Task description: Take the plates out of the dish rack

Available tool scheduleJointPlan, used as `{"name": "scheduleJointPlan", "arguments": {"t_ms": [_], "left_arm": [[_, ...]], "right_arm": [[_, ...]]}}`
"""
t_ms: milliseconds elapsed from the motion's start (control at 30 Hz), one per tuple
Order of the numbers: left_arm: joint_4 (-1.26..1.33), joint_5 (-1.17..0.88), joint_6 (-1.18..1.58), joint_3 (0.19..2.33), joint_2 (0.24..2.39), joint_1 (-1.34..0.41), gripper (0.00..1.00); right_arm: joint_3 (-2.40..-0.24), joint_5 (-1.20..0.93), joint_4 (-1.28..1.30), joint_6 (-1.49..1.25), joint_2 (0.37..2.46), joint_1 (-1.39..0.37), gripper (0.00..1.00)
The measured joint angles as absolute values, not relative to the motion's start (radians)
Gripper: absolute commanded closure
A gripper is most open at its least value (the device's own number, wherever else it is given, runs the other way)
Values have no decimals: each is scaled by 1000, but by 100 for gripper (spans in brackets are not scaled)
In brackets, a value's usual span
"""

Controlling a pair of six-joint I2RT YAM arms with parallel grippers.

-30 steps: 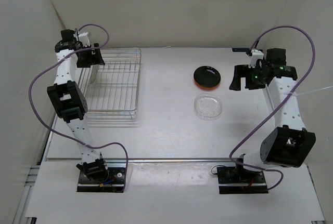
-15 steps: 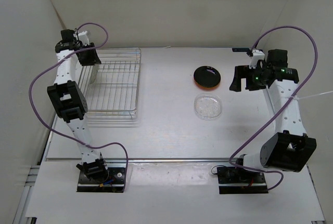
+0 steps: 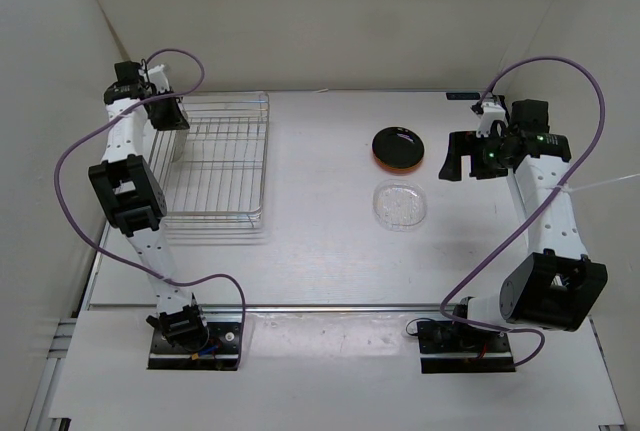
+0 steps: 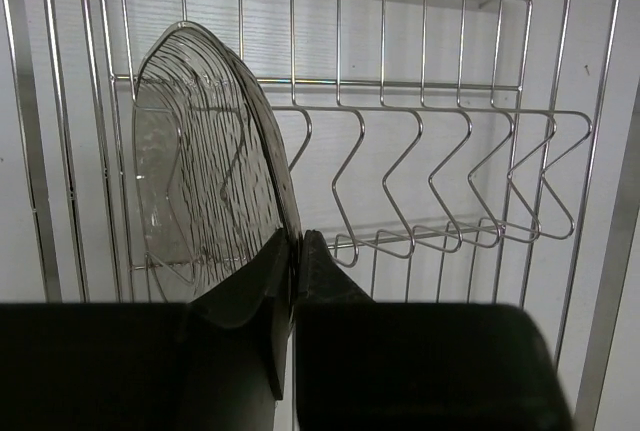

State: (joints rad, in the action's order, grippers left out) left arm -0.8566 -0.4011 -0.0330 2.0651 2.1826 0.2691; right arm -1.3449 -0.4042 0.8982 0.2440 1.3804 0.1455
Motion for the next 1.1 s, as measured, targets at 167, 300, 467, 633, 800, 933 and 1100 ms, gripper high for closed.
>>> {"name": "scheduleJointPlan", "arguments": {"t_ms": [167,300,467,633,800,933,1100], "left_arm": [[-860,-406,-26,2065,2183,271,89],[-863,-413,-25,2065,2182,273,89],[-904,-435,-25,2096,2182,275,89],[-968,-503,-35,2159,2164,278,89],[-1006,-660,-75,2140,2042,283,89],[-1052,-788,-119,2111,1904,272,89],[-1105,-801,-190,2111,1783,137,89]], "right_arm": [[-1342,-411,895,244,1380,146,0],[-1342,-415,895,244,1380,146,0],[-1334,-416,892,244,1380,146,0],[-1327,-416,891,244,1379,146,0],[-1327,-416,891,244,1375,146,0],[-1327,-414,891,243,1375,146,0],[-1342,-435,899,223,1381,147,0]]}}
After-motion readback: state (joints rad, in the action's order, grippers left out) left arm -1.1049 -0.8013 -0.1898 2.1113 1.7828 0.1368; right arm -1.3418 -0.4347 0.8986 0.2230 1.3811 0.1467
